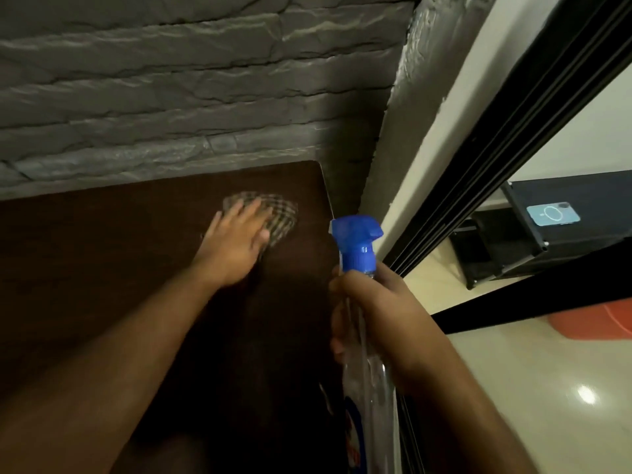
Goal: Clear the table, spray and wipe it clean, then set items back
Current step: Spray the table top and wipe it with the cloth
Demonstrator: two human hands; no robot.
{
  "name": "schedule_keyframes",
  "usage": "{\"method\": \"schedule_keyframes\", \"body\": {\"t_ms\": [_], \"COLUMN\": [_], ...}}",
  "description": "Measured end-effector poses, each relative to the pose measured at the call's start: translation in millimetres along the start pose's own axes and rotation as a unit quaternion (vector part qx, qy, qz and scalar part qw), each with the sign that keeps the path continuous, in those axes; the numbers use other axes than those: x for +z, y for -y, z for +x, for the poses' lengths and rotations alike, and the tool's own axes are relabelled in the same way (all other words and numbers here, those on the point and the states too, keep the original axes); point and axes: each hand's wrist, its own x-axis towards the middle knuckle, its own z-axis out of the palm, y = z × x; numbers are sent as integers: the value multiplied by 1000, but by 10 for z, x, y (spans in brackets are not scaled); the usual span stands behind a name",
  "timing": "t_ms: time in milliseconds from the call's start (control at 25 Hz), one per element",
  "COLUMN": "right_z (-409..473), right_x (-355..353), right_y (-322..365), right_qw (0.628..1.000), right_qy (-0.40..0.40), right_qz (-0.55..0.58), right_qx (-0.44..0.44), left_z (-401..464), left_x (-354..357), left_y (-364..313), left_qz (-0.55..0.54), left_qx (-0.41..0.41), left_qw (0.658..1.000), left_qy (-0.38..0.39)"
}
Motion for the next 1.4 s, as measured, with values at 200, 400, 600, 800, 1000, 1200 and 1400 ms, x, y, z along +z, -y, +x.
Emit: {"method": "schedule_keyframes", "body": {"t_ms": [200, 400, 600, 800, 1000, 1200, 1400], "right_z": [-4, -25, 2, -65, -301, -538, -718], "right_x": [-60, -152, -133, -25, 46, 242, 337], "right_y": [-103, -67, -47, -123, -157, -304, -450], "right_qw": [999, 1000, 999, 999, 998, 995, 994], "right_qy": [0, 2, -13, -45, -65, -96, -103], "right_qz": [-33, -14, -35, -24, -17, 9, 23], "right_qx": [10, 3, 7, 7, 19, 15, 30], "left_z": [545, -419, 1015, -192, -574, 217, -1306], "left_x": [125, 207, 69, 291, 47, 163, 293], "left_y": [-914, -411, -642, -924, 314, -538, -233], "left_qz": [37, -31, 28, 23, 17, 21, 9], "left_qx": [58, 111, 11, 187, 77, 60, 220], "left_qw": [998, 993, 999, 982, 997, 998, 975], "left_qy": [1, 1, -16, 11, 0, 15, 34]}}
